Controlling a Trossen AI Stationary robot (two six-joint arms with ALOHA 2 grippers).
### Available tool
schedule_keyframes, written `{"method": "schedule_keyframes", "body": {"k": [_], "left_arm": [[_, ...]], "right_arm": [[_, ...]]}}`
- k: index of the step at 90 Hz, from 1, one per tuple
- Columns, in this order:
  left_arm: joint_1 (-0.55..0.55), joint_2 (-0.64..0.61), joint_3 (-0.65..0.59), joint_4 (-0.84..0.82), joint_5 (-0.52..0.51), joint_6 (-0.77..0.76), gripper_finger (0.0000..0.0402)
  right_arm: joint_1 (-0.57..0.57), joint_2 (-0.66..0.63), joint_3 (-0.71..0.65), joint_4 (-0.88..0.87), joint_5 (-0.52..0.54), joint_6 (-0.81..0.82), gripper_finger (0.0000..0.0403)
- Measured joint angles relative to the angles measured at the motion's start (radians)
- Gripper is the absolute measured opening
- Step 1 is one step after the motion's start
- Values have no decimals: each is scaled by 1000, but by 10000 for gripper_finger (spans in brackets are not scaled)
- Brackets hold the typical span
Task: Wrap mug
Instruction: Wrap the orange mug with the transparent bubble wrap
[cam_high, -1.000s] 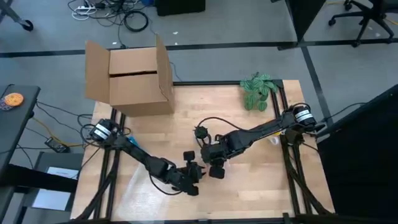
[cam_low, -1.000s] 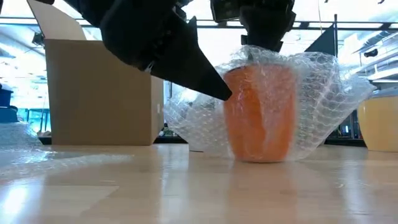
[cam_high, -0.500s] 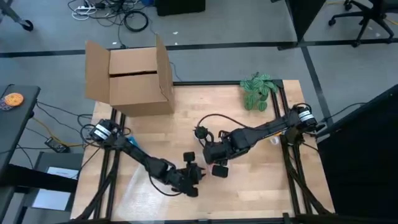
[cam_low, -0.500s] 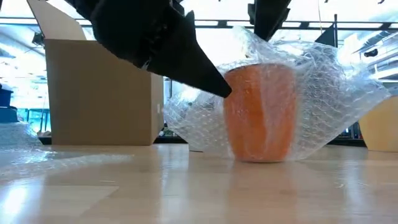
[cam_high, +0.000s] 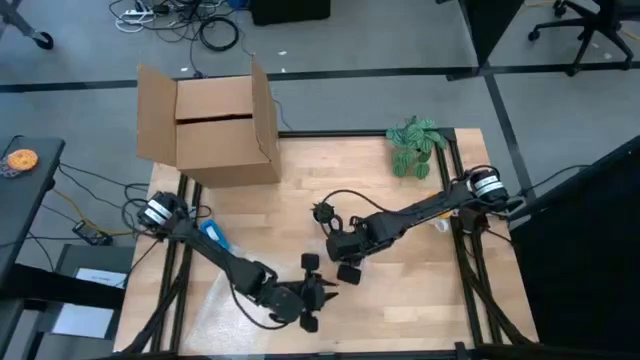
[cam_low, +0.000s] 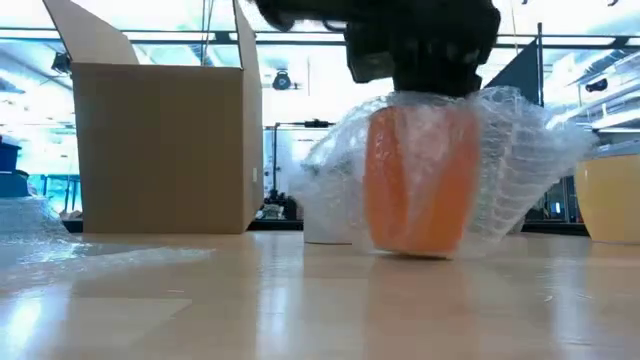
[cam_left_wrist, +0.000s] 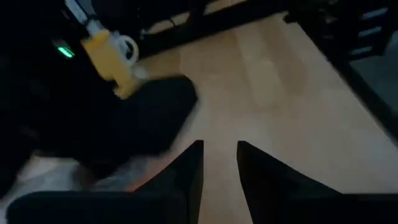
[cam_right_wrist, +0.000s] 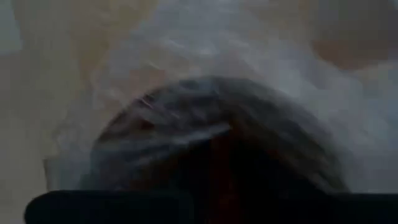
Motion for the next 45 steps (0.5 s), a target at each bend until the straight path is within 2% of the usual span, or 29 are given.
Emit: {"method": "schedule_keyframes", "body": {"k": [17, 29, 45], "left_arm": [[70, 9, 0, 2, 88, -7, 83], [79, 9, 1, 7, 87, -1, 83], [57, -8, -2, -50, 63, -10, 83]], "right_arm": [[-4, 2, 51, -108, 19, -31, 34], [-3, 2, 105, -208, 51, -22, 28], [8, -3, 115, -209, 16, -28, 23]]}}
